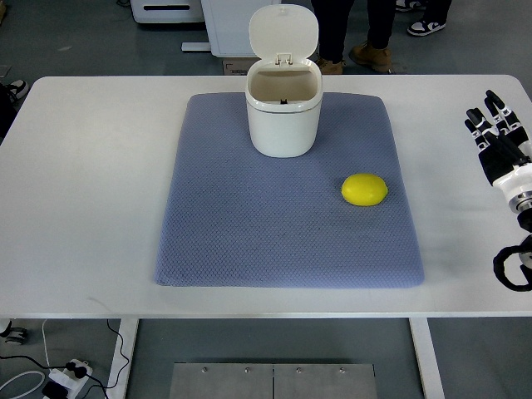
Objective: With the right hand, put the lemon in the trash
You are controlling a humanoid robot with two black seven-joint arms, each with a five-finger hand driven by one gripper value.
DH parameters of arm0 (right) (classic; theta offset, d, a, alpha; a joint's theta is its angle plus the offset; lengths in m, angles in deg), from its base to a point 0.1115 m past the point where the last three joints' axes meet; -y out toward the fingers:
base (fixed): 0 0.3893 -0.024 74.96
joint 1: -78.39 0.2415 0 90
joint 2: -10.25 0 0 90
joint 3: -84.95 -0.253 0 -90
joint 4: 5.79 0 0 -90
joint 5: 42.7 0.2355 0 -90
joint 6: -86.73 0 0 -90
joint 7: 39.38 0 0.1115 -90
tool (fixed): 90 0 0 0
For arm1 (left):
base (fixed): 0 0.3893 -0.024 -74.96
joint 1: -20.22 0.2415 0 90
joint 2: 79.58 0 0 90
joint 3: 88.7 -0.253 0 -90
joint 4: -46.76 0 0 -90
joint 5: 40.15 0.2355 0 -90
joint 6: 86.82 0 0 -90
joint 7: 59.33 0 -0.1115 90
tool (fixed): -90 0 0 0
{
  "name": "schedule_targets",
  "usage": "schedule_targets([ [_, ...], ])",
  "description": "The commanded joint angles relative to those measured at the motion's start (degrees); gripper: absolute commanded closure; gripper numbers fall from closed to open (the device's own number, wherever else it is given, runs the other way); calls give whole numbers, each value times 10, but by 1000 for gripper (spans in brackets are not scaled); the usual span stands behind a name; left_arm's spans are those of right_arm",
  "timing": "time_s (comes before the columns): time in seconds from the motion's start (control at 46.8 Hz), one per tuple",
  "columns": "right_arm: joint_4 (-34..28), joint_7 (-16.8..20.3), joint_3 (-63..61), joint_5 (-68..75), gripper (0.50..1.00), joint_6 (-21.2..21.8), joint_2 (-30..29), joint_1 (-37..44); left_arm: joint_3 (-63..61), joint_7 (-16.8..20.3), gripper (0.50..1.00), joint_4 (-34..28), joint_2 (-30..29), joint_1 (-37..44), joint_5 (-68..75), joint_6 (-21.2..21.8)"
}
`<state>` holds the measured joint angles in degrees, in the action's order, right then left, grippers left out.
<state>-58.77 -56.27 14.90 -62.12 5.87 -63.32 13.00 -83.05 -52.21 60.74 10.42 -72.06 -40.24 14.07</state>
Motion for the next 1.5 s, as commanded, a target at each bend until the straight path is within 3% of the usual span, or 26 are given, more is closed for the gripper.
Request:
schedule_targets([
  [0.0,0,0,0,0,500,0,0,0,-1,0,500,0,0,0,2,0],
  [1.476,-1,4,4,0,500,4,3,5,1,0,500,-1,0,2,3,0],
])
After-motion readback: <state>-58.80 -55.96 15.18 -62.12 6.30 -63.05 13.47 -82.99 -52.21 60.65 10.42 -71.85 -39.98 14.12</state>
